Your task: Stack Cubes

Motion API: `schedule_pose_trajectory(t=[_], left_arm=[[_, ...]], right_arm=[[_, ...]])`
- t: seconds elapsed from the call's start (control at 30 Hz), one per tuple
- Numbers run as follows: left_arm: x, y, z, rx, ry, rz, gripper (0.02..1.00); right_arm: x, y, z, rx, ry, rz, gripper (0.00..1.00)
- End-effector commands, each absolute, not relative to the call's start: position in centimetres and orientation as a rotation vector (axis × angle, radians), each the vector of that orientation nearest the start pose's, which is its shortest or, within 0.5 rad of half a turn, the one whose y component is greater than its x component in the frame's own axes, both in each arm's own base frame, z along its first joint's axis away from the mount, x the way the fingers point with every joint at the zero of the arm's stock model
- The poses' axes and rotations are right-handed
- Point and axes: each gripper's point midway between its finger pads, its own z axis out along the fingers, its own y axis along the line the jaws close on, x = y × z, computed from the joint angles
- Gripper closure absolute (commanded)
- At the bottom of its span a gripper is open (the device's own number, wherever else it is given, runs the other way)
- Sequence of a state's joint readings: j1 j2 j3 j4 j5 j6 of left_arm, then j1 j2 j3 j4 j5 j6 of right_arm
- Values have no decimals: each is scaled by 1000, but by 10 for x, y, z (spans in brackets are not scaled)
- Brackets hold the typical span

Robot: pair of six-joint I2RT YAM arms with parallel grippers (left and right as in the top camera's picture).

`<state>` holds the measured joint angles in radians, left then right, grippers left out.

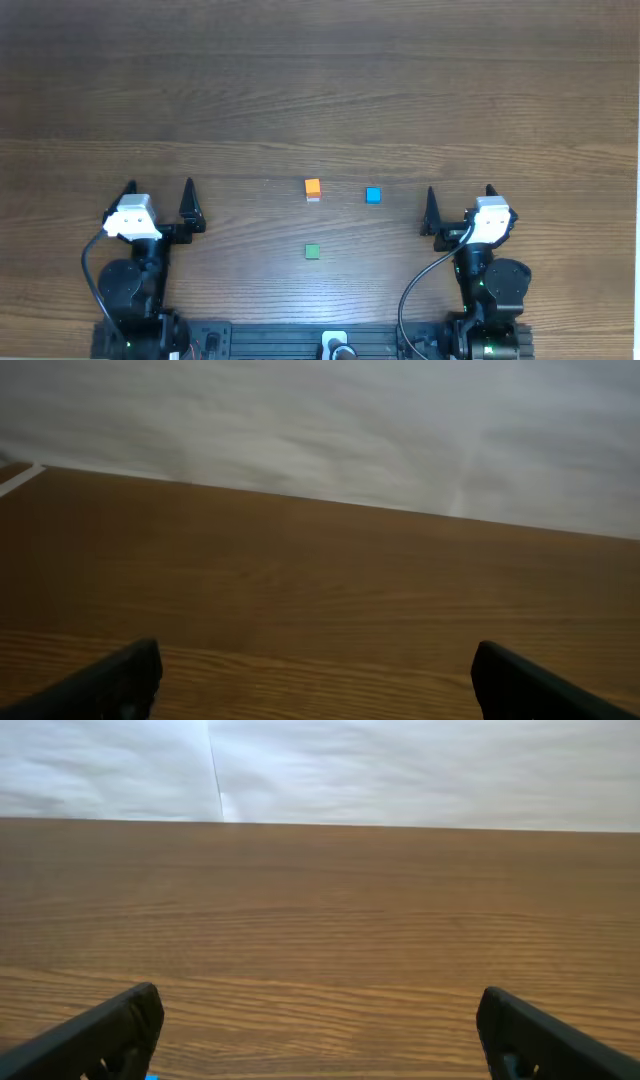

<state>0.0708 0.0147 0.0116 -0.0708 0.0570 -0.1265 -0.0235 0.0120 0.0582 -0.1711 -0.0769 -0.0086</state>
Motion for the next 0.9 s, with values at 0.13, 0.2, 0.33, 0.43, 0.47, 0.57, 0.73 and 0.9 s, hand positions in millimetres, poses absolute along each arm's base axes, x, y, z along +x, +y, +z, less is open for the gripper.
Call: schedule_pose_trajectory(t=[0.13, 0.2, 0.33, 0.43, 0.47, 0.57, 0.73, 0.9], left_arm=[[246, 7, 157, -107, 1641, -90, 18], [246, 7, 157, -107, 1641, -90, 18], [246, 7, 157, -107, 1641, -90, 18], [246, 7, 157, -107, 1640, -90, 18], [246, 7, 157, -107, 1641, -90, 20], [246, 7, 157, -107, 1640, -90, 18], [246, 7, 157, -107, 1641, -90, 18], [246, 7, 157, -107, 1641, -90, 18]], right_arm=[[243, 21, 176, 1, 1614, 203, 7], [244, 29, 183, 7, 1595, 280, 9], [246, 51, 188, -63, 1684, 414, 7], [251, 61, 190, -83, 1814, 486, 7], [253, 64, 190, -83, 1859, 506, 7], [261, 77, 194, -129, 1970, 557, 9], [266, 113, 201, -225, 2103, 660, 7], [259, 150, 188, -262, 2286, 733, 7]])
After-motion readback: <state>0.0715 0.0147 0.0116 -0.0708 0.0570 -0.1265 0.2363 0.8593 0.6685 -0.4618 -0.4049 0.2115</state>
